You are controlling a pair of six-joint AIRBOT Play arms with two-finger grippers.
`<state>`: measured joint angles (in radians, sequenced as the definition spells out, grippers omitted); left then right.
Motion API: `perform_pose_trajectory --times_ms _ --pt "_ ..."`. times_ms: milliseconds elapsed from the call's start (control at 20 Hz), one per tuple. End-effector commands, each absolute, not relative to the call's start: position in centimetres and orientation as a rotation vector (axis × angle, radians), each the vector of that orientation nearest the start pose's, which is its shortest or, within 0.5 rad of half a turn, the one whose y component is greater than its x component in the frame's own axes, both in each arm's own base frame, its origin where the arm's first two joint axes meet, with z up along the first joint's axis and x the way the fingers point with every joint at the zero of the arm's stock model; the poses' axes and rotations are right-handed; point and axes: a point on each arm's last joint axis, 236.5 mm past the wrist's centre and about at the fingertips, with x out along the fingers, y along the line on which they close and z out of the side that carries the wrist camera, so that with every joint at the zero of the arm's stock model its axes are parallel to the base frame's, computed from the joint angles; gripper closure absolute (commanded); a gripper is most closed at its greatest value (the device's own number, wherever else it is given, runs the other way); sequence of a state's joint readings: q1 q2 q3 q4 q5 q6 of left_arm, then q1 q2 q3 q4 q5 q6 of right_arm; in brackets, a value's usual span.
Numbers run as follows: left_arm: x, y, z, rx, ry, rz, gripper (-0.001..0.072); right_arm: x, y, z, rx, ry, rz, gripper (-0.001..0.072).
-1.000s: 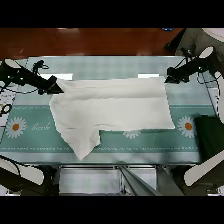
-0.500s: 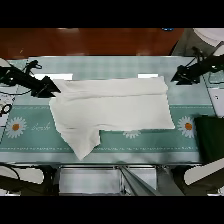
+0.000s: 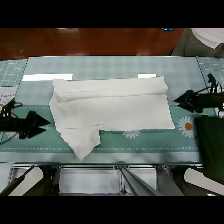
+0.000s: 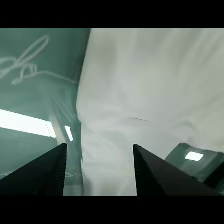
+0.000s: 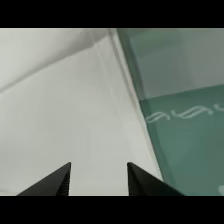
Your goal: Fold the shirts.
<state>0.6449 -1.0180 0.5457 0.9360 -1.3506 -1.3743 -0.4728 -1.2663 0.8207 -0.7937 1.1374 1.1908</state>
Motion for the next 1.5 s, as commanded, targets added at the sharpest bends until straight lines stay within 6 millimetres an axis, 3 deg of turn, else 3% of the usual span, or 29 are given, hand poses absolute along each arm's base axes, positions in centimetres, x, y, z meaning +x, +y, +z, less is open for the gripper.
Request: perform_pose_trajectory --times_ms 0,100,450,750,800,900,950,1050,1250,1450 --pt "19.8 -3.1 -7.7 -1.186 1.327 0.077 0.0204 32.7 2.3 -3.9 0.91 1.118 0.232 0.03" --pt "18.4 -4.3 -9.1 -1.208 1.365 0.083 0.0204 32.6 2.4 -3.9 0.905 1.121 0.241 0.03" --pt "19.3 -5.3 -9.7 -1.156 1.348 0.065 0.0204 32.6 2.3 -3.9 0.902 1.117 0.241 0.03" --pt "19.7 -8.1 -11.5 -1.06 1.419 -0.009 0.0219 33.6 2.3 -3.3 0.943 1.071 0.233 0.03" --pt "19.9 -8.4 -11.6 -1.054 1.422 -0.012 0.031 33.7 2.2 -3.2 0.946 1.068 0.233 0.03" --pt "20.1 -8.3 -11.6 -1.03 1.419 -0.033 0.069 33.8 1.3 -2.8 0.958 1.054 0.221 0.03" --pt "20.3 -8.3 -11.3 -1.024 1.417 -0.05 0.0691 33.6 0.5 -2.5 0.97 1.051 0.217 0.03" --pt "20.5 -8.6 -10.4 -1.01 1.424 -0.1 0.0691 32.0 -1.5 -2.7 0.986 1.08 0.188 0.03" --pt "20.9 -8.8 -9.5 -0.995 1.421 -0.137 0.0691 23.9 -4.0 -8.7 0.954 1.418 -0.079 0.03" --pt "20.8 -8.8 -9.5 -0.996 1.425 -0.14 0.0691 23.2 -1.8 -10.0 0.922 1.487 -0.041 0.0299"
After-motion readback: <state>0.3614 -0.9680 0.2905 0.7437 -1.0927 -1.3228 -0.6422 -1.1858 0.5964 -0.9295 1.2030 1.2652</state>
